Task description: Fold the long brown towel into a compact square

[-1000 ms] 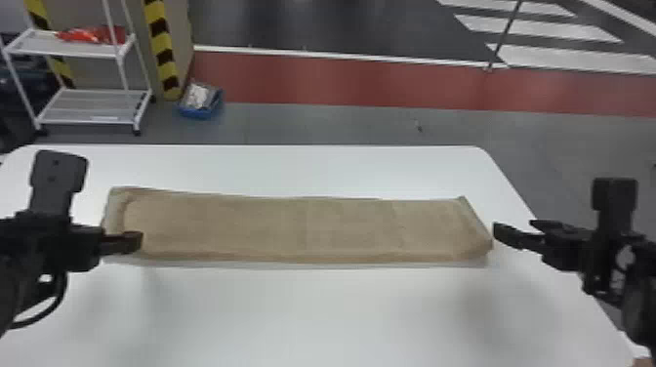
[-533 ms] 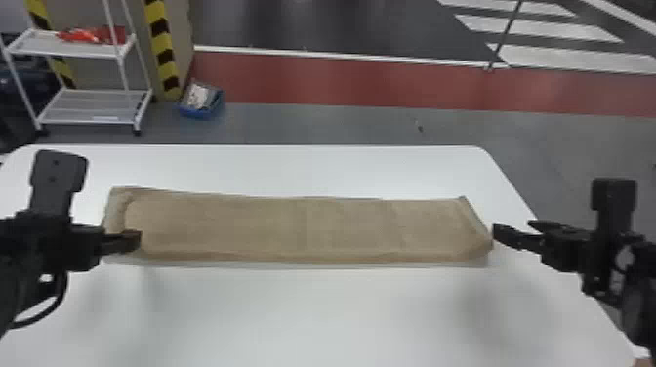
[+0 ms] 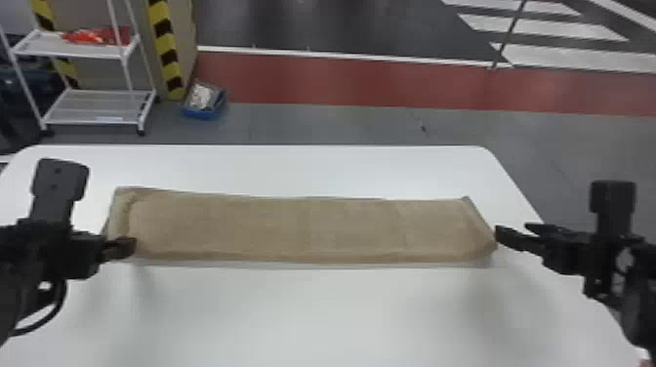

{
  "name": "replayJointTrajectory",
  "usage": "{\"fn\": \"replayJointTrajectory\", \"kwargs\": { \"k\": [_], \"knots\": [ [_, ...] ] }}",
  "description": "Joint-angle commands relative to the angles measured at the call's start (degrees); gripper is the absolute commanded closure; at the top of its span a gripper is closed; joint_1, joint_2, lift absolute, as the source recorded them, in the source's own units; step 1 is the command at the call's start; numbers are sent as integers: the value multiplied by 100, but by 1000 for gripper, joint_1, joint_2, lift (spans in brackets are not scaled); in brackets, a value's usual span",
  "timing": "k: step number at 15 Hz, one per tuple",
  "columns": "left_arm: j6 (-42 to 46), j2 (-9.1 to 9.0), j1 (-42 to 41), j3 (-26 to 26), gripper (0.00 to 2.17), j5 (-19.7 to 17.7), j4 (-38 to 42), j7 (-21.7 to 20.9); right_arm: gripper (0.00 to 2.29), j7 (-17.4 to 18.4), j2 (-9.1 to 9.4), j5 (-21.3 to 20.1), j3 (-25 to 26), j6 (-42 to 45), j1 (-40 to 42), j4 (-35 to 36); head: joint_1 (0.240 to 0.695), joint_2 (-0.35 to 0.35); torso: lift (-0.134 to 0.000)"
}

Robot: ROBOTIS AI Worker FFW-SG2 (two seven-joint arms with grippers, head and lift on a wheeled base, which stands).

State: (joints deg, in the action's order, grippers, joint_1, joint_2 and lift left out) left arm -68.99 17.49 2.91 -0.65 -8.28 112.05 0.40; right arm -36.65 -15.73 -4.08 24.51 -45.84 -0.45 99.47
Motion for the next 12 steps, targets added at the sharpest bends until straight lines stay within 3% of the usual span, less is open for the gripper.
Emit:
{"fn": "replayJointTrajectory", "kwargs": {
  "k": [1,7,9,10,11,12],
  "knots": [
    [-23,0,-10,-14,458,11,10,-49,407,0,0,-137,-78,0,-17,-32,695,-140,-123],
    [-5,-9,8,-58,458,55,-34,-58,414,-114,26,-119,-148,0,27,-173,695,-141,-123],
    [-5,-26,25,-84,461,239,-113,-49,684,-114,26,-154,-201,0,36,-226,695,-135,-123],
    [-5,-35,25,-102,613,301,-122,-49,832,-114,26,-154,-201,0,36,-226,695,-131,-123],
    [-5,-35,-1,-102,802,301,-122,-49,1119,-114,26,-172,-210,0,27,-226,695,-125,-123],
    [-5,-35,-1,-102,1129,301,-113,-31,1534,-106,26,-225,-227,-53,1,-226,695,-122,-123]
  ]
}}
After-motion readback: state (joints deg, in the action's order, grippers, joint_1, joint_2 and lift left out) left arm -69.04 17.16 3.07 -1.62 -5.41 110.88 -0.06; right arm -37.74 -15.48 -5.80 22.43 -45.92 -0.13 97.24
